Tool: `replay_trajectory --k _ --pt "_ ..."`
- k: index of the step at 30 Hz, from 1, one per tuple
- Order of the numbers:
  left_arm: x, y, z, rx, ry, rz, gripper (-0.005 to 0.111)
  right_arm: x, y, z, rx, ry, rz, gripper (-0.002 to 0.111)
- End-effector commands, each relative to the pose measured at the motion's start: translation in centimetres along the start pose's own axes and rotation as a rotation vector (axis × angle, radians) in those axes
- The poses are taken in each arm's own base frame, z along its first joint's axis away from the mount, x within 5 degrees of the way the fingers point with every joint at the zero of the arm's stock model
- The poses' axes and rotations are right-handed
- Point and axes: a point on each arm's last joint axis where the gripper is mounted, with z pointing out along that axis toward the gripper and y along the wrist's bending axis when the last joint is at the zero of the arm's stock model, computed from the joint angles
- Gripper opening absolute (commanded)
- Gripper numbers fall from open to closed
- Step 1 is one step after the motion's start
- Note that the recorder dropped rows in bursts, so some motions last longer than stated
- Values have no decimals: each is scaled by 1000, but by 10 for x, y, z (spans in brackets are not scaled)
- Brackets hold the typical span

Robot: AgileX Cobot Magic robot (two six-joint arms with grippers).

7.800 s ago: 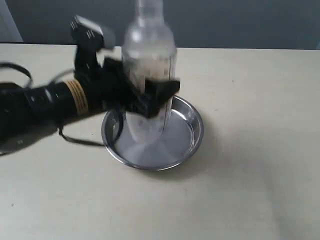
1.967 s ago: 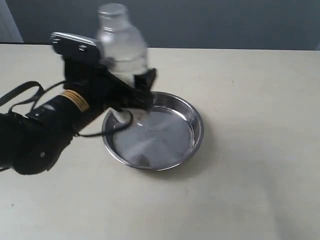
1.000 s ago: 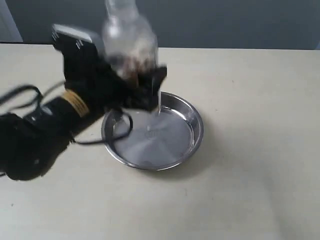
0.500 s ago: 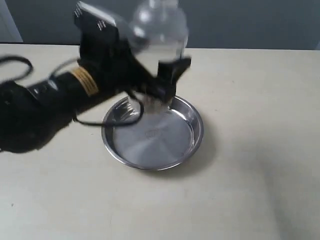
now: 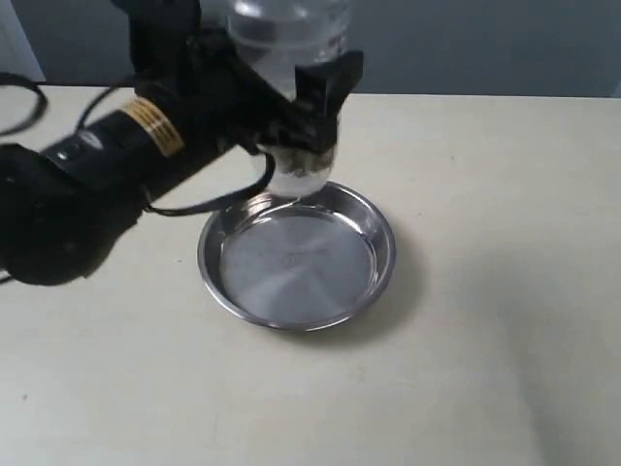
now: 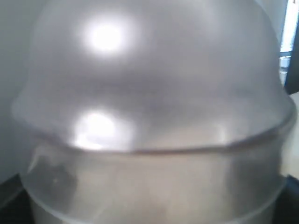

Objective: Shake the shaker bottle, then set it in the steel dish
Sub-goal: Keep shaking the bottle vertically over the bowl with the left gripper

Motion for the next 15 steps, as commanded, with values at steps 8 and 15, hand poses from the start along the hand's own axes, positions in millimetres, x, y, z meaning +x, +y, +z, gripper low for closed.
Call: replay_trajectory --k 8,15 --pt "48 12 -3 -91 223 -48 0 -1 0 0 -2 -12 -6 -1" --pt "-31 -13 -20 149 -258 42 0 -1 0 0 -3 -12 -3 -1"
